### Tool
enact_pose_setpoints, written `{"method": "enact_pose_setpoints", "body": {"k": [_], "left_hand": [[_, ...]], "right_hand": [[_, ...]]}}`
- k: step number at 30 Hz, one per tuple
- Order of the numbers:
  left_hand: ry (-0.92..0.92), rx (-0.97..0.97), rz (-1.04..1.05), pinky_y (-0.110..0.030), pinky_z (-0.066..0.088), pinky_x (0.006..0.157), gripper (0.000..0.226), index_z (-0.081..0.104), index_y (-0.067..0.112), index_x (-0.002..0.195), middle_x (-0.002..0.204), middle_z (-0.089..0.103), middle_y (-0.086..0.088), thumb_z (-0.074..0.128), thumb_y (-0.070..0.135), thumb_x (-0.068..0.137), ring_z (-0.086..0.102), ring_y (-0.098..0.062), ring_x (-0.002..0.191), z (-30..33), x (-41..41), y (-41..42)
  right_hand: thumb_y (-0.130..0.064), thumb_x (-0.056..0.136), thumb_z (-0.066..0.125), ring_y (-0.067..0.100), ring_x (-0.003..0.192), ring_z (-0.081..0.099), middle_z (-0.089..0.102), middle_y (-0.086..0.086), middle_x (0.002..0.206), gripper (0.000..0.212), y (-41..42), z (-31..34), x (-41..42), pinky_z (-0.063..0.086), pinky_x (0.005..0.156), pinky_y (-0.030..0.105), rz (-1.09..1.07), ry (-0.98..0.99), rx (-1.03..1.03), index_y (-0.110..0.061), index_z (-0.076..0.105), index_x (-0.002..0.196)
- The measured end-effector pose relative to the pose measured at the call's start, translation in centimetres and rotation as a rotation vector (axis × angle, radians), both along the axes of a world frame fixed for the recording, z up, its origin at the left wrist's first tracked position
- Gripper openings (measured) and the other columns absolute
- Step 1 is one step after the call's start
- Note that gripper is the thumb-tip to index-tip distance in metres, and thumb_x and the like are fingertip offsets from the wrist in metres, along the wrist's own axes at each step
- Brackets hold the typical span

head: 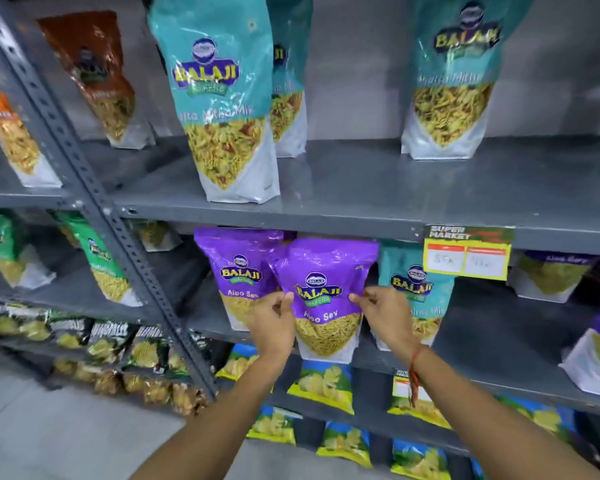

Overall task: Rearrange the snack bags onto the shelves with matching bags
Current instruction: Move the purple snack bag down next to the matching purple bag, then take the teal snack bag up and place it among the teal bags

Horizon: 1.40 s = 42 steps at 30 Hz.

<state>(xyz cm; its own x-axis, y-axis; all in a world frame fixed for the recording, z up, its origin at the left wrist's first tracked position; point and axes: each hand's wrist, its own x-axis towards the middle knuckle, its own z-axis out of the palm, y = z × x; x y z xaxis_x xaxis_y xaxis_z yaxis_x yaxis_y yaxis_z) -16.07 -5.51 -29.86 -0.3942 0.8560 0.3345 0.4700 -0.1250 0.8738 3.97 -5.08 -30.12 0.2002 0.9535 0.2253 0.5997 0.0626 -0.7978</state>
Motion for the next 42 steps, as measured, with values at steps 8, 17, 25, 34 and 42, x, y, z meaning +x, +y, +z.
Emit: {"method": "enact_pose_setpoints", "body": {"k": [8, 17, 25, 34, 42], "left_hand": [[0.051, -0.084, 0.081, -0.032, 0.04, 0.062, 0.022, 0.076, 0.011, 0.088, 0.076, 0.075, -0.017, 0.066, 0.031, 0.087, 0.066, -0.032, 0.07, -3.0, 1.1, 4.2], [-0.157, -0.085, -0.003, -0.025, 0.046, 0.074, 0.03, 0.062, 0.012, 0.11, 0.104, 0.069, -0.006, 0.07, 0.025, 0.084, 0.067, -0.018, 0.082, -1.4, 1.4, 1.9], [-0.018, -0.003, -0.343, -0.033, 0.056, 0.075, 0.024, 0.068, 0.02, 0.103, 0.101, 0.074, 0.001, 0.069, 0.034, 0.083, 0.069, -0.014, 0.084, -0.6, 10.3, -0.6], [-0.128, -0.201, -0.323, -0.04, 0.049, 0.083, 0.041, 0.057, 0.007, 0.12, 0.116, 0.067, -0.018, 0.053, 0.038, 0.094, 0.062, -0.035, 0.106, -4.5, 18.1, 2.1], [-0.116, -0.059, -0.167, -0.03, 0.026, 0.05, 0.04, 0.055, 0.007, 0.067, 0.052, 0.042, -0.001, 0.052, 0.034, 0.096, 0.035, -0.012, 0.048, -4.5, 18.3, 1.7]], "right_hand": [[-0.032, 0.085, 0.07, 0.028, 0.05, 0.04, 0.041, 0.008, 0.047, 0.054, 3.0, -2.0, -0.1, 0.03, 0.053, 0.033, -0.094, -0.089, -0.024, -0.012, 0.036, 0.048], [-0.033, 0.087, 0.067, 0.017, 0.076, 0.072, 0.076, -0.003, 0.095, 0.019, 0.5, -1.7, -0.7, 0.054, 0.069, 0.029, -0.084, 0.064, -0.012, -0.019, 0.071, 0.1], [-0.03, 0.086, 0.068, -0.011, 0.065, 0.064, 0.077, -0.002, 0.098, 0.024, -6.4, -2.0, 6.4, 0.047, 0.065, 0.006, -0.321, 0.158, -0.01, -0.016, 0.073, 0.104], [-0.042, 0.089, 0.064, 0.019, 0.108, 0.064, 0.072, 0.006, 0.115, 0.047, -3.5, -3.2, 15.0, 0.048, 0.086, 0.027, -0.295, 0.25, -0.217, -0.015, 0.06, 0.127], [-0.024, 0.09, 0.066, 0.005, 0.053, 0.049, 0.064, 0.011, 0.063, 0.03, -2.1, -4.9, 15.4, 0.037, 0.052, 0.027, -0.192, 0.098, -0.012, -0.002, 0.064, 0.07]]}}
